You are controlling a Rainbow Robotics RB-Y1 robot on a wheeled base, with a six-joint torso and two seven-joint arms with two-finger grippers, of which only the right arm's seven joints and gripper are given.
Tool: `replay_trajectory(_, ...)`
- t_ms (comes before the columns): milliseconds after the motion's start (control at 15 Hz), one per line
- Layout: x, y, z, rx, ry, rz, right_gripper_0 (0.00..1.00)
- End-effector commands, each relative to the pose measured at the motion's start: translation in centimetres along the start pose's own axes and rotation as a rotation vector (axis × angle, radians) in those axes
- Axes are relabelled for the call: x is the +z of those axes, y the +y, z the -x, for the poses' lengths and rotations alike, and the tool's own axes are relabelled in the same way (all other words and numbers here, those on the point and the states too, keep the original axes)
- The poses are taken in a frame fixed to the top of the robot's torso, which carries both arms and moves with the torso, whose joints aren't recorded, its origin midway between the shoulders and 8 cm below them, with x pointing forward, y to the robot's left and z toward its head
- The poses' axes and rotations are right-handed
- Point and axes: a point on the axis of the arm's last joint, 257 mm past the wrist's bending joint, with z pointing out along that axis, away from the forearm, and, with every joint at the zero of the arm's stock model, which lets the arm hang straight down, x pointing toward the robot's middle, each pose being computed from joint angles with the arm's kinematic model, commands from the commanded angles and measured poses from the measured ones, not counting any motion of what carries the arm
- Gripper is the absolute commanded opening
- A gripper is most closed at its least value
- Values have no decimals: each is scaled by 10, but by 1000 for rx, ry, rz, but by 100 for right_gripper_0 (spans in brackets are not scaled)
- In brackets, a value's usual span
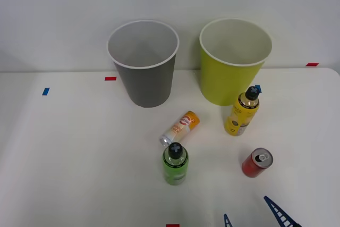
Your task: Put cans in the gray bin, plastic bottles in the light green bin
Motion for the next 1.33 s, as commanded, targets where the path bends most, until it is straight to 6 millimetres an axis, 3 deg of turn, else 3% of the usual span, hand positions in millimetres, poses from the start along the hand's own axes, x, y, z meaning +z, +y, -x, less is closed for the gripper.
replay_trajectory(67, 0, 0, 0, 0, 0, 0, 100)
replay_trajectory(1067, 0, 0, 0, 0, 0, 0, 100)
replay_trajectory(1200, -1, 2, -20, 12, 44, -2, 100)
replay_trajectory(1333, 0, 4, -18, 48, 26, -13, 100)
